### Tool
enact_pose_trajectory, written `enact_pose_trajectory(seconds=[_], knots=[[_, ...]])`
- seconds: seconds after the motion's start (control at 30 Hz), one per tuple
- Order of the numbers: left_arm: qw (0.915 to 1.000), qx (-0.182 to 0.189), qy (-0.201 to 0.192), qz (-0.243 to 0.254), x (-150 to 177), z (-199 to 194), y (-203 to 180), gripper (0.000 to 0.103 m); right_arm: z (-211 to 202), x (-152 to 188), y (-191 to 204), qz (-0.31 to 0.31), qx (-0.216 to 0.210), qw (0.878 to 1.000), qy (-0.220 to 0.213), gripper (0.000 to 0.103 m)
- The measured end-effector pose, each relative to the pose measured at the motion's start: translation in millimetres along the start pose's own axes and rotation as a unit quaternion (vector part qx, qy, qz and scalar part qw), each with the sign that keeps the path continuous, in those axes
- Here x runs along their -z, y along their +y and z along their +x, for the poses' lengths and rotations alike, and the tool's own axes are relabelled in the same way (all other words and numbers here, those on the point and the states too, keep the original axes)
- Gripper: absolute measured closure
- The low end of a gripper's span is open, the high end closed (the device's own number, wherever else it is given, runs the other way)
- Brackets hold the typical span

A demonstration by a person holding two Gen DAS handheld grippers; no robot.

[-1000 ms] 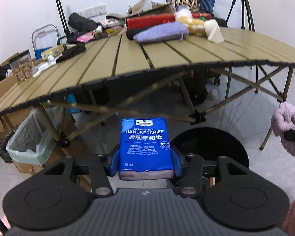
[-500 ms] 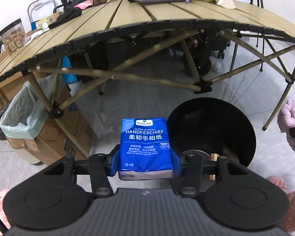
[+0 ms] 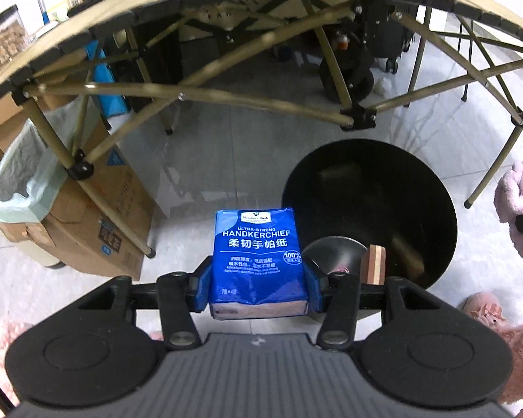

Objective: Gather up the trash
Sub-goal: 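Carry the headband and tissue pack with both grippers over the black bin, then open the left gripper to drop the blue tissue pack into the bin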

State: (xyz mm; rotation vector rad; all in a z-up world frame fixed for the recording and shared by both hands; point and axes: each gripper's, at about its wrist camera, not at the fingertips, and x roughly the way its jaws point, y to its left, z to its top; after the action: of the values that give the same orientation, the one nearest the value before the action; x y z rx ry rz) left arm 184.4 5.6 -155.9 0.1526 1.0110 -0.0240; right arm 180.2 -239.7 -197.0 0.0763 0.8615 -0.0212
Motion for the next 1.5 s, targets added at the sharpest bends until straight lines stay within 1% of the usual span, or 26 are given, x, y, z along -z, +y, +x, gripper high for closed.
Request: enact_pose_trajectory(seconds=[0.3, 0.6, 0.8, 1.07, 1.33, 1.5], knots=[[0.9988, 0.032, 0.037, 0.002, -12.8, 15.7, -17.6, 0.051, 9.4, -4.4, -4.3, 0.012, 0.007, 1.000, 0.007, 0.070], [0.9961, 0.061, 0.061, 0.014, -28.5, 28.8, -47.8, 0.051, 16.2, -8.9, -11.0, 0.023, 0.012, 1.000, 0.012, 0.070], [0.9946, 0.065, 0.078, 0.022, -38.5, 42.3, -67.1, 0.051, 18.8, -12.0, -13.1, 0.026, 0.017, 0.999, 0.011, 0.070], [0.9917, 0.064, 0.109, 0.024, -43.5, 58.0, -78.7, 0.051, 21.3, -18.5, -15.0, 0.033, 0.026, 0.999, 0.006, 0.070], [0.9915, 0.068, 0.108, 0.024, -53.3, 64.8, -94.4, 0.051, 22.9, -24.4, -13.9, 0.031, 0.032, 0.999, 0.001, 0.070], [0.9913, 0.070, 0.107, 0.029, -55.8, 66.8, -100.7, 0.051, 26.4, -25.7, -13.4, 0.027, 0.036, 0.999, 0.004, 0.070]])
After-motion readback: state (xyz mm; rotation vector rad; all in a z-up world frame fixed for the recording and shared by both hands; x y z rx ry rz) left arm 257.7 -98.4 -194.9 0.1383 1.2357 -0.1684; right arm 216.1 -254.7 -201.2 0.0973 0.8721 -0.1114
